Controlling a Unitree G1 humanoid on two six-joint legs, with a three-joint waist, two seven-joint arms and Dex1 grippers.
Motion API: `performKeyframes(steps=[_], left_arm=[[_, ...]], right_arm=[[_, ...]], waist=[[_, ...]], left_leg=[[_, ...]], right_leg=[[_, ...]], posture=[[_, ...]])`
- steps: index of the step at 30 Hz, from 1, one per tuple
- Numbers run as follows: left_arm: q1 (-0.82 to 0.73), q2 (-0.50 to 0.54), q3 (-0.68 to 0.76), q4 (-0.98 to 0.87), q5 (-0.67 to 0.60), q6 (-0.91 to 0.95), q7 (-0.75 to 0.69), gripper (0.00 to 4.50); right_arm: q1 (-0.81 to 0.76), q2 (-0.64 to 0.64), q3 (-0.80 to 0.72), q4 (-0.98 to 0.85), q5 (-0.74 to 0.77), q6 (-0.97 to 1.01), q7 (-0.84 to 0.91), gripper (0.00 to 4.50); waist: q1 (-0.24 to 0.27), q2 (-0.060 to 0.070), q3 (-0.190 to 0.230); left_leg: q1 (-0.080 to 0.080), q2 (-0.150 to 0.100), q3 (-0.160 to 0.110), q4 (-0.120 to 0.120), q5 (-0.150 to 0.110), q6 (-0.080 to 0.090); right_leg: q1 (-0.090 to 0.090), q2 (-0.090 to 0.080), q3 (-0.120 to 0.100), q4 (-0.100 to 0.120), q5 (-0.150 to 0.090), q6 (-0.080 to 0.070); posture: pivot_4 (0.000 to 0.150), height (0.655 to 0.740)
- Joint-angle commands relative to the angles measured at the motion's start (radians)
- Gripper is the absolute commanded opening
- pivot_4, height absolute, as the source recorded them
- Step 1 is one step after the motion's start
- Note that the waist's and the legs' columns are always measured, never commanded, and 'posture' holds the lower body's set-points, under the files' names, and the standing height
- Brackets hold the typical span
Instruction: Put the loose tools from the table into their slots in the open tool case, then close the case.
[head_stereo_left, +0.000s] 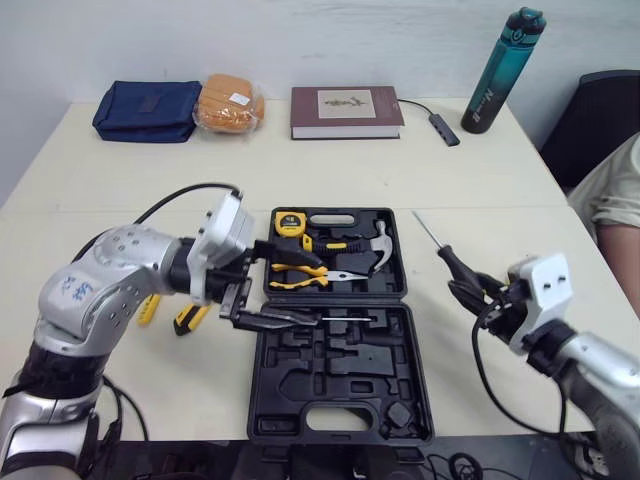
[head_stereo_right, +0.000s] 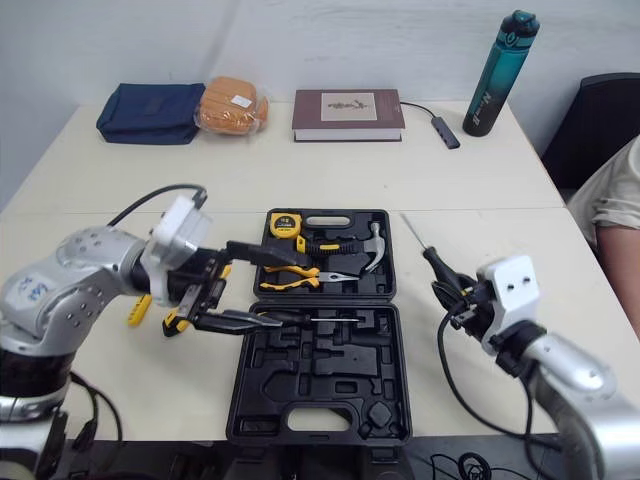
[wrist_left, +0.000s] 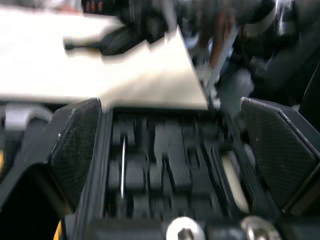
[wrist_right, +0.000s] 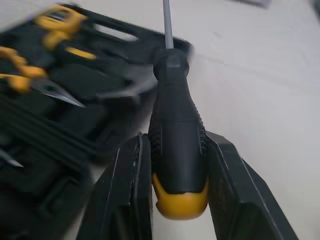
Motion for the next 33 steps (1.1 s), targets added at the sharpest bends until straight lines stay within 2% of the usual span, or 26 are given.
performKeyframes(steps=[1,5,8,13,23,33], left_arm=[[0.084,0.043,0.049,-0.064,0.053,-0.070,-0.006,4.50],[0.195,0.091,0.088,-0.120,0.064,-0.090,-0.014,4.50],[0.244,0.113,0.106,-0.145,0.076,-0.106,-0.012,4.50],[0.276,0.118,0.130,-0.162,0.061,-0.095,0.009,4.50],[0.359,0.158,0.133,-0.147,0.113,-0.152,-0.034,4.50],[0.336,0.151,0.107,-0.112,0.147,-0.190,-0.041,4.50]], right_arm=[[-0.072,-0.128,0.069,0.053,0.064,-0.060,0.267,0.98],[-0.227,-0.227,0.210,0.176,0.036,-0.119,0.476,0.98],[-0.349,-0.230,0.330,0.251,-0.004,-0.138,0.559,0.98],[-0.416,-0.217,0.458,0.310,-0.088,-0.199,0.634,0.98],[-0.382,-0.242,0.497,0.305,-0.138,-0.208,0.674,0.98],[-0.329,-0.241,0.517,0.301,-0.203,-0.248,0.683,0.98]], waist=[[0.004,0.000,0.000],[0.004,-0.002,0.001],[0.004,-0.002,0.001],[0.005,-0.002,0.001],[0.003,-0.002,0.001],[0.002,-0.002,0.001]], left_leg=[[-0.001,0.000,0.000,0.000,0.000,0.001],[-0.002,0.000,0.000,0.002,-0.002,0.004],[-0.002,0.000,0.000,0.003,-0.004,0.006],[-0.003,0.000,-0.001,0.003,-0.004,0.006],[-0.005,0.001,-0.001,0.010,-0.006,0.005],[-0.005,0.001,-0.001,0.010,-0.007,0.005]], right_leg=[[0.000,0.000,0.000,0.000,0.000,0.000],[0.000,-0.002,0.000,-0.001,0.000,0.000],[0.000,-0.003,0.000,-0.001,0.000,0.000],[0.000,-0.003,-0.001,-0.001,0.000,0.000],[-0.001,-0.003,-0.002,0.001,0.000,-0.001],[-0.001,-0.004,-0.002,0.001,0.000,-0.001]], posture=[[0.150,0.7400],[0.150,0.7400],[0.150,0.7400],[0.150,0.7400],[0.150,0.7400],[0.150,0.7400]])
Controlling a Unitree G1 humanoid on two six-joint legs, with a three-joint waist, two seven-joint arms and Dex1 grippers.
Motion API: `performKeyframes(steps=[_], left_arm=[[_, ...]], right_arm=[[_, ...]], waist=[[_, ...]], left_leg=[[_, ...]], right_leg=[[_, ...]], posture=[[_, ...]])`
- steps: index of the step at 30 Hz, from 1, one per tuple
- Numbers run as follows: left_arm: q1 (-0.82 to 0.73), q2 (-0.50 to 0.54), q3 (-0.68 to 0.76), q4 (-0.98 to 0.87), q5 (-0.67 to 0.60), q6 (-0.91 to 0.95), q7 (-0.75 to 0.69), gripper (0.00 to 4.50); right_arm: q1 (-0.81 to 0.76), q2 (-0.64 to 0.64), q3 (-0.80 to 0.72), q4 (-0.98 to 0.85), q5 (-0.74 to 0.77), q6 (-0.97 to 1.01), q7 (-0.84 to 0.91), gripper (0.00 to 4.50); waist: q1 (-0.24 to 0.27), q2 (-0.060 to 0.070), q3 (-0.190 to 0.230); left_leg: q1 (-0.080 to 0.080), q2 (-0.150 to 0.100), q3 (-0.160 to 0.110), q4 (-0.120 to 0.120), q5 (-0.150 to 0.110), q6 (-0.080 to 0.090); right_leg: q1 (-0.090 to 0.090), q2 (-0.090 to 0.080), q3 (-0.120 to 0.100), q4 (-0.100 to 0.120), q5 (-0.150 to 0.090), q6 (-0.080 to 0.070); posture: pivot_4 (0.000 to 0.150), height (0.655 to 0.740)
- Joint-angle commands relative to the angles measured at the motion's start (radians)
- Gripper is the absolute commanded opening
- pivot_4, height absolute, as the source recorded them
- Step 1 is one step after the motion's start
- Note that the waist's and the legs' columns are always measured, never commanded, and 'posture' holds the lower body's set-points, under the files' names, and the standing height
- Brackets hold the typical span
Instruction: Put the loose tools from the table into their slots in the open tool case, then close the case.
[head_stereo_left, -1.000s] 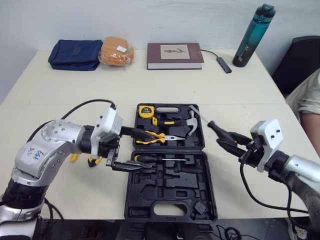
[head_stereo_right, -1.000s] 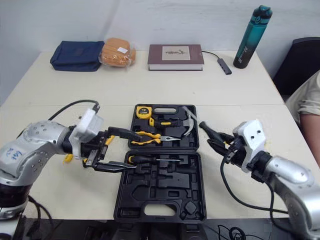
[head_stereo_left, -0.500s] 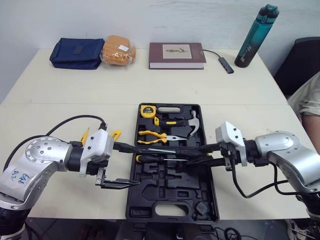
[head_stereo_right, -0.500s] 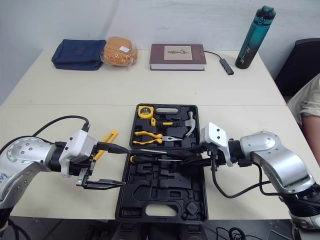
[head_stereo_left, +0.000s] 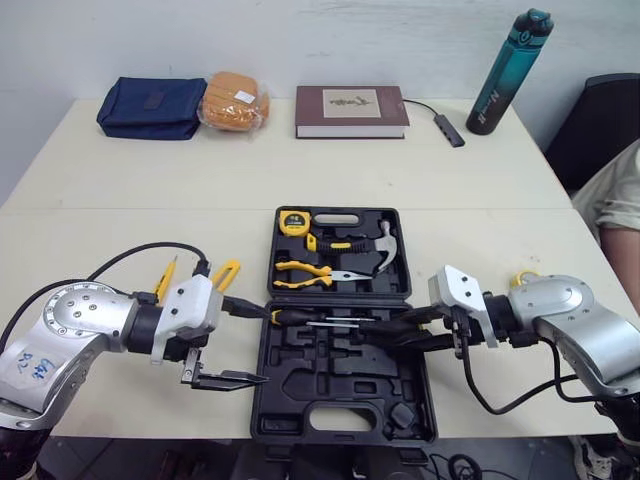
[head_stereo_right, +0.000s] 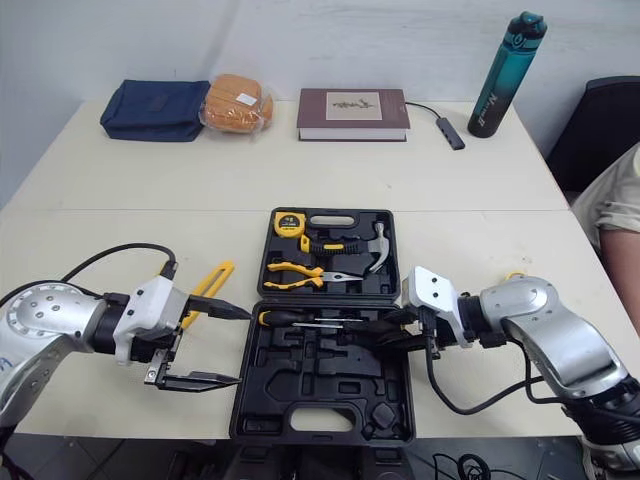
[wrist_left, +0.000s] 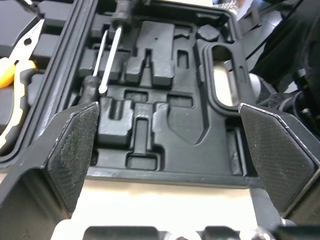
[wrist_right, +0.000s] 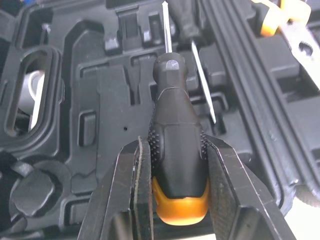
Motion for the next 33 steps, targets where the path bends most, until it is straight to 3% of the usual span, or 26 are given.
performKeyframes(steps=[1,15,16,22,29,31,33], left_arm=[[-0.015,-0.003,-0.002,0.001,0.007,-0.020,-0.005,4.50],[-0.066,-0.022,-0.034,0.015,0.013,-0.016,-0.001,4.50],[-0.069,-0.024,-0.036,0.016,0.013,-0.015,0.000,4.50],[-0.079,-0.030,-0.044,0.017,0.015,-0.015,0.001,4.50],[-0.105,-0.052,-0.061,0.017,0.004,0.000,0.018,4.50],[-0.122,-0.061,-0.070,0.018,0.000,0.007,0.021,4.50],[-0.135,-0.066,-0.076,0.017,0.000,0.015,0.020,4.50]], right_arm=[[0.007,0.000,0.006,-0.034,-0.011,-0.027,0.008,0.98],[0.021,0.023,0.030,-0.043,-0.023,-0.010,-0.020,0.98],[0.019,0.027,0.028,-0.046,-0.020,-0.008,-0.022,2.03],[-0.002,0.056,-0.049,-0.082,0.077,0.052,-0.047,4.44],[-0.001,0.178,-0.076,-0.040,0.114,-0.027,-0.077,4.44],[-0.006,0.222,-0.060,-0.007,0.103,-0.053,-0.080,3.64],[-0.002,0.236,-0.030,0.027,0.062,-0.102,-0.066,2.53]], waist=[[0.000,0.000,0.000],[0.002,0.000,0.000],[0.002,0.000,0.000],[0.002,0.000,0.000],[0.001,0.000,0.000],[0.001,0.000,0.000],[0.001,0.000,0.000]], left_leg=[[0.000,0.000,0.000,0.000,0.000,0.000],[0.000,0.000,0.000,0.001,0.000,0.000],[0.000,0.000,0.000,0.001,0.000,0.000],[0.000,0.000,0.000,0.001,0.000,0.000],[0.000,0.000,0.000,0.001,0.000,0.000],[0.000,0.000,0.000,0.001,0.000,0.000],[0.000,0.000,0.000,0.002,0.000,0.000]], right_leg=[[0.000,0.000,0.000,0.000,0.000,0.000],[0.000,0.000,0.000,0.000,0.000,0.000],[0.000,0.000,0.000,0.000,0.000,0.000],[0.000,0.000,0.000,0.001,0.000,0.000],[0.000,0.000,0.000,0.001,0.000,0.000],[0.000,0.001,0.000,0.001,0.000,0.000],[0.000,0.000,0.000,0.001,0.000,0.000]], posture=[[0.150,0.7400],[0.150,0.7400],[0.150,0.7400],[0.150,0.7400],[0.150,0.7400],[0.150,0.7400],[0.150,0.7400]])
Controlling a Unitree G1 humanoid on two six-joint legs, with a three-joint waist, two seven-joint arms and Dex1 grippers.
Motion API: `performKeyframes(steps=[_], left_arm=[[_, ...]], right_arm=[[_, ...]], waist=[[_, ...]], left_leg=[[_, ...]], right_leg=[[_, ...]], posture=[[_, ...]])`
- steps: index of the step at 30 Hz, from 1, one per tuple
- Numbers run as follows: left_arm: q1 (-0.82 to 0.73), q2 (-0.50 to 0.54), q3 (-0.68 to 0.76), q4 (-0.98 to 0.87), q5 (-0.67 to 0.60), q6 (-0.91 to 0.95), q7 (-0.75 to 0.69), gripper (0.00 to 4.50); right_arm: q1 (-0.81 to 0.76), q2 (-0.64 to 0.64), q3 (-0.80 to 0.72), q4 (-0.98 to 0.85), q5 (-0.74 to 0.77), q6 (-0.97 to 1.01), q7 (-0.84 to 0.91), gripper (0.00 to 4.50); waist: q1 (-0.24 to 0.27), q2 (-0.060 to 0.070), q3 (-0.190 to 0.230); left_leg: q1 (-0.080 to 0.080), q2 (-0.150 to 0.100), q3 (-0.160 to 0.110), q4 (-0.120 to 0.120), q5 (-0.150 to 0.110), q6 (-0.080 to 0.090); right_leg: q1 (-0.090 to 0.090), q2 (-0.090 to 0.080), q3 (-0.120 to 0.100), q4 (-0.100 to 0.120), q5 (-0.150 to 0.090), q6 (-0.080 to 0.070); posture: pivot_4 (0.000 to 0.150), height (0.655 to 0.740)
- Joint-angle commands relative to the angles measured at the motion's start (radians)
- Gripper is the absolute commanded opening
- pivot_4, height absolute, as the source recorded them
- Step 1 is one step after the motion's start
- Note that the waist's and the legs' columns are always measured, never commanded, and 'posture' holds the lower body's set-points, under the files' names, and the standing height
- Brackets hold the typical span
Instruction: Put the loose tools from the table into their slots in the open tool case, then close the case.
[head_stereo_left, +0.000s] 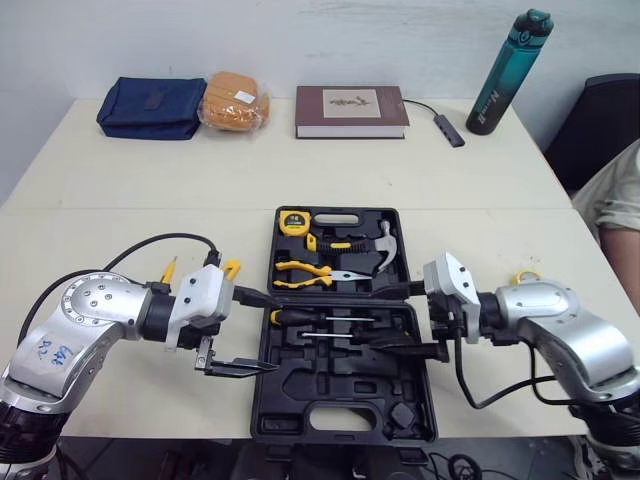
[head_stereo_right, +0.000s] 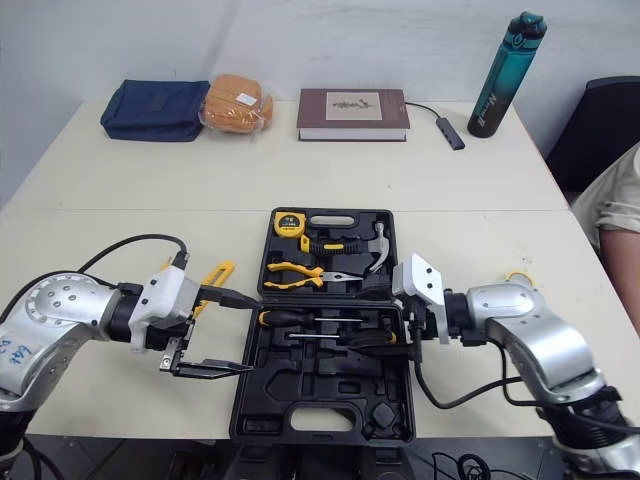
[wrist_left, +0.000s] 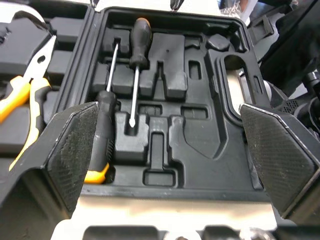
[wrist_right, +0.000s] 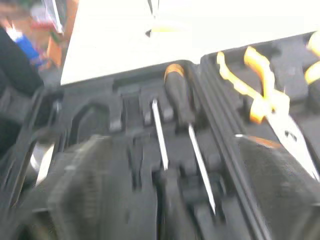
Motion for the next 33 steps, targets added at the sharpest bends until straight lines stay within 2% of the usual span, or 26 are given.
performKeyframes(steps=[1,3,5,12,20,28,33], left_arm=[[-0.021,-0.003,-0.004,-0.018,-0.012,0.011,0.001,4.50],[-0.032,-0.006,-0.011,-0.019,-0.012,0.015,0.000,4.50],[-0.040,-0.008,-0.014,-0.020,-0.013,0.020,0.001,4.50],[-0.052,-0.013,-0.021,-0.015,-0.008,0.021,-0.001,4.50],[-0.070,-0.021,-0.031,-0.007,-0.004,0.023,0.001,4.50],[-0.066,-0.023,-0.033,-0.007,0.001,0.020,0.002,4.50],[-0.065,-0.027,-0.039,-0.006,0.005,0.016,0.005,4.50]], right_arm=[[0.000,0.010,0.031,0.040,-0.058,-0.092,0.018,2.00],[0.007,0.013,0.062,0.073,-0.100,-0.138,0.026,0.84],[0.005,0.022,0.075,0.092,-0.119,-0.150,0.017,0.05],[0.011,0.022,0.111,0.105,-0.147,-0.156,0.038,0.05],[0.006,0.006,0.167,0.151,-0.252,-0.130,-0.003,0.05],[0.016,-0.047,0.243,0.151,-0.326,-0.048,-0.030,0.05],[0.031,-0.037,0.243,0.146,-0.316,-0.041,-0.056,0.05]], waist=[[0.000,0.000,0.000],[0.000,0.000,0.000],[0.000,0.000,0.000],[0.000,0.000,0.000],[-0.002,0.000,0.000],[0.000,-0.002,-0.002],[0.000,-0.006,-0.007]], left_leg=[[0.000,0.000,0.000,0.000,0.000,0.000],[0.000,0.000,0.000,0.000,0.000,0.000],[0.000,0.000,0.000,0.000,0.000,0.000],[0.000,0.000,0.000,0.001,0.000,0.000],[0.000,0.000,0.000,0.001,0.000,-0.001],[0.007,0.000,-0.002,0.001,0.000,-0.001],[0.008,0.000,-0.004,0.001,-0.001,-0.001]], right_leg=[[0.000,0.000,0.000,0.000,0.000,0.000],[0.000,0.000,0.000,0.000,0.000,0.000],[0.000,0.000,0.000,0.000,0.000,0.000],[-0.001,0.000,0.000,0.001,0.000,0.000],[0.000,0.000,0.000,0.001,0.000,0.000],[0.008,0.000,-0.002,-0.001,0.000,0.000],[0.010,0.000,-0.004,-0.002,0.000,0.000]], posture=[[0.150,0.7400],[0.150,0.7400],[0.150,0.7400],[0.150,0.7400],[0.150,0.7400],[0.150,0.7400],[0.150,0.7400]])
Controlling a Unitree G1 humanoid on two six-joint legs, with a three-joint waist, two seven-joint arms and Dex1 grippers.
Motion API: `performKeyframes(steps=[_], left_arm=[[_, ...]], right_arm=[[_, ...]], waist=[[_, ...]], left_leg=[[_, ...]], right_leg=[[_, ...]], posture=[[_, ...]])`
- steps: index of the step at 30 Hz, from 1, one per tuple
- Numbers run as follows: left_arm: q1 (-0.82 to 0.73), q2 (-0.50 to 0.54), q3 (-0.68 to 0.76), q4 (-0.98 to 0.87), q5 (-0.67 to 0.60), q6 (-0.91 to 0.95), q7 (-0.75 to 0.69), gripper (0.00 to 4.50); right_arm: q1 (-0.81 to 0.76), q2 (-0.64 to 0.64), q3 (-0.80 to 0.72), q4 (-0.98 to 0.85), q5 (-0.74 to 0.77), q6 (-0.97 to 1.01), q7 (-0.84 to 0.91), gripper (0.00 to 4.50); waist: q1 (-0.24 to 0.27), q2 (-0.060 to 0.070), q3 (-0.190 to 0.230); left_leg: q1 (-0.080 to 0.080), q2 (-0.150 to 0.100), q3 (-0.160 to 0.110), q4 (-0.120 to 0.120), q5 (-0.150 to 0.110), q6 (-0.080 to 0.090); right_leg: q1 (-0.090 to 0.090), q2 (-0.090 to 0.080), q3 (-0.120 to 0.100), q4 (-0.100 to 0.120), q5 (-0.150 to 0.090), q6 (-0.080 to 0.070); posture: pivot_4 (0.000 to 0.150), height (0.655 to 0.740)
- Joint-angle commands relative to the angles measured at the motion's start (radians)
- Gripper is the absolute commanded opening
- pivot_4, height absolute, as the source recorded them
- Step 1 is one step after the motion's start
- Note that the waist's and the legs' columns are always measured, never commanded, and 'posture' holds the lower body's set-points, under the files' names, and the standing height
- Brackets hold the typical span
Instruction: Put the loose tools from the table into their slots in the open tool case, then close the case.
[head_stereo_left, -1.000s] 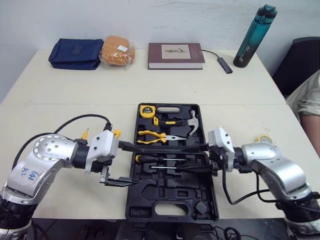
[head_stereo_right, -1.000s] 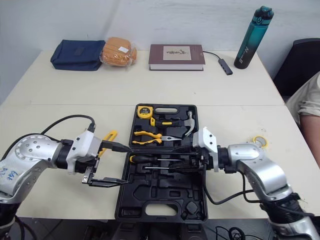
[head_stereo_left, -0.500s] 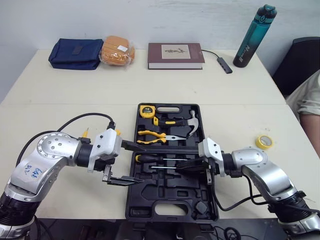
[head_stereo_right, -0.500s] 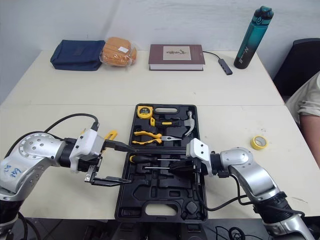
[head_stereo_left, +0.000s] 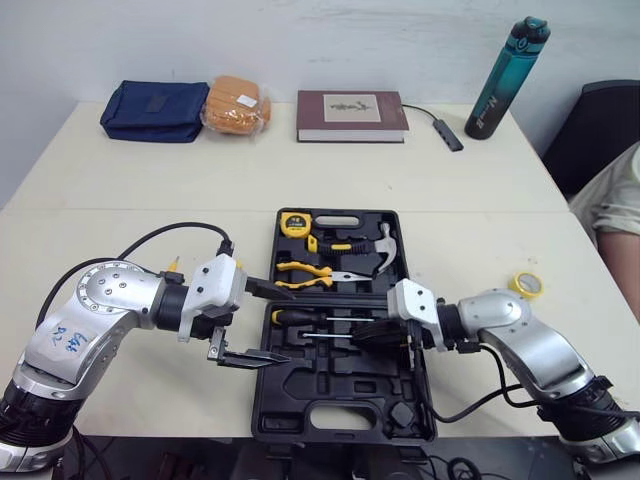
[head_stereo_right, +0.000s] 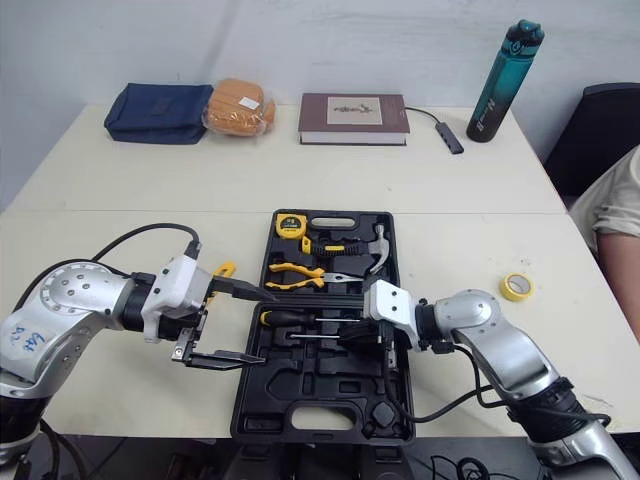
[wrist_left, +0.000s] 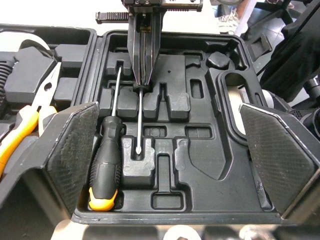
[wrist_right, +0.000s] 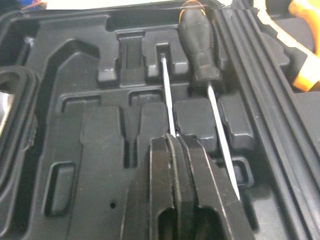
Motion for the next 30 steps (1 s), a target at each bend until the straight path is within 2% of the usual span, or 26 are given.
performKeyframes(steps=[1,7,11,14,17,18,22,23,30], left_arm=[[-0.001,-0.006,0.000,-0.011,0.003,-0.012,0.001,4.50],[0.002,-0.019,0.004,0.001,0.008,-0.012,0.006,4.50],[0.069,-0.042,0.102,-0.007,-0.042,0.046,0.096,4.50],[0.181,-0.055,0.229,-0.036,-0.122,0.120,0.159,4.50],[0.311,-0.106,0.406,-0.023,-0.139,0.153,0.274,4.50],[0.363,-0.119,0.464,-0.006,-0.131,0.150,0.294,4.50],[0.511,-0.127,0.619,0.104,-0.053,0.086,0.319,4.50],[0.533,-0.125,0.663,0.139,-0.044,0.075,0.327,4.50],[0.673,-0.090,0.873,0.355,0.030,-0.029,0.300,4.50]], right_arm=[[0.049,-0.018,0.040,0.055,-0.068,0.076,-0.045,0.05],[0.067,-0.005,-0.014,0.012,-0.030,0.014,-0.057,0.05],[0.111,-0.002,-0.169,-0.121,0.110,0.053,-0.083,0.05],[0.182,-0.044,-0.350,-0.206,0.241,0.142,-0.099,0.90],[0.252,-0.095,-0.592,-0.220,0.344,0.240,-0.137,2.29],[0.272,-0.106,-0.669,-0.207,0.360,0.263,-0.156,2.37],[0.371,-0.159,-0.876,-0.120,0.339,0.265,-0.157,4.24],[0.401,-0.176,-0.917,-0.090,0.320,0.251,-0.146,4.38],[0.556,-0.235,-1.114,0.142,0.222,0.138,-0.097,4.38]], waist=[[0.000,-0.002,-0.002],[0.001,-0.003,-0.005],[0.002,-0.001,-0.003],[0.001,0.001,-0.001],[0.002,0.002,0.001],[0.001,0.004,0.001],[0.002,0.005,0.002],[0.002,0.005,0.002],[0.001,0.005,0.002]], left_leg=[[0.000,0.000,0.000,0.000,0.000,0.000],[0.000,0.000,-0.002,0.000,-0.001,0.001],[-0.002,0.000,-0.003,0.000,-0.001,0.001],[-0.005,0.000,-0.003,-0.001,-0.001,0.001],[-0.004,0.000,-0.004,-0.001,-0.002,0.003],[-0.004,0.000,-0.005,-0.001,-0.003,0.005],[-0.004,-0.001,-0.005,-0.002,-0.004,0.005],[-0.004,-0.001,-0.005,-0.002,-0.004,0.005],[-0.003,-0.001,-0.005,-0.003,-0.007,0.007]], right_leg=[[0.000,0.000,0.000,0.000,0.000,0.000],[0.001,-0.001,-0.002,0.000,0.000,0.000],[0.000,-0.001,-0.003,-0.001,0.000,0.000],[-0.002,-0.002,-0.003,-0.001,0.000,0.000],[-0.001,-0.002,-0.004,-0.002,0.000,0.000],[-0.001,-0.002,-0.005,-0.002,0.000,-0.001],[-0.001,-0.002,-0.005,-0.003,-0.001,-0.001],[-0.001,-0.002,-0.005,-0.003,-0.001,-0.001],[0.000,-0.004,-0.005,-0.007,-0.001,-0.002]], posture=[[0.150,0.7400],[0.150,0.7400],[0.150,0.7400],[0.150,0.7400],[0.150,0.7400],[0.150,0.7400],[0.150,0.7400],[0.150,0.7400],[0.150,0.7400]])
